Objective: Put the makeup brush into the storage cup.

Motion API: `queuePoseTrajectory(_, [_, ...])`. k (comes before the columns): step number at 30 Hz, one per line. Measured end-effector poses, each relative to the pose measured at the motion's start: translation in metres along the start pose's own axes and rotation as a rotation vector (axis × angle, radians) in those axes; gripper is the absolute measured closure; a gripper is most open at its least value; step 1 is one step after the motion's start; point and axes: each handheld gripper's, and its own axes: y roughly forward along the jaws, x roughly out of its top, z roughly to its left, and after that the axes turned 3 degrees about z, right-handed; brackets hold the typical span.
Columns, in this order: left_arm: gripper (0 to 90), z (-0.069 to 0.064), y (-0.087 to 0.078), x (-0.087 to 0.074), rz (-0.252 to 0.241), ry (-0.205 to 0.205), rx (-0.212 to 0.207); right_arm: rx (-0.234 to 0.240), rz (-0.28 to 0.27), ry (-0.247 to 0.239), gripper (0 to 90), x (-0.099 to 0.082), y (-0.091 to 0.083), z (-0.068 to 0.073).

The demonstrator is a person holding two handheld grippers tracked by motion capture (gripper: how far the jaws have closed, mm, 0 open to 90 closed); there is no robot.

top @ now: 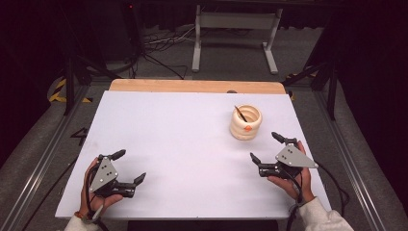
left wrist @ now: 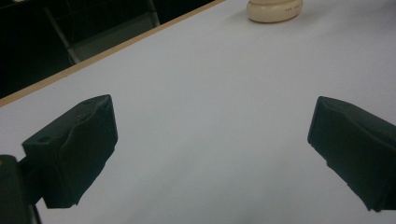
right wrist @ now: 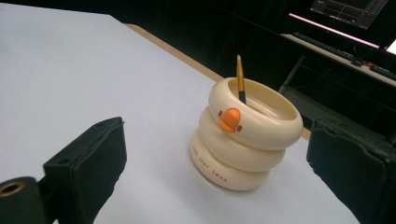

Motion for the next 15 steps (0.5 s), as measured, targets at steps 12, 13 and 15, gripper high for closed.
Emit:
queuePoseTrajectory(12, [2.5,0.001,0.003,0.000,0.003,0.010,-0.007,-0.006,0.027,-0.021,5.3,-0.013,-0.015,0.003])
queuePoseTrajectory(13, [2.5,0.000,0.003,0.000,0.004,0.005,-0.008,-0.005,0.031,-0.022,5.3,-0.015,-0.016,0.003])
queuePoseTrajectory(15, [2.5,0.000,0.004,0.001,0.005,0.011,-0.010,-0.010,0.036,-0.022,5.3,-0.018,-0.020,0.003])
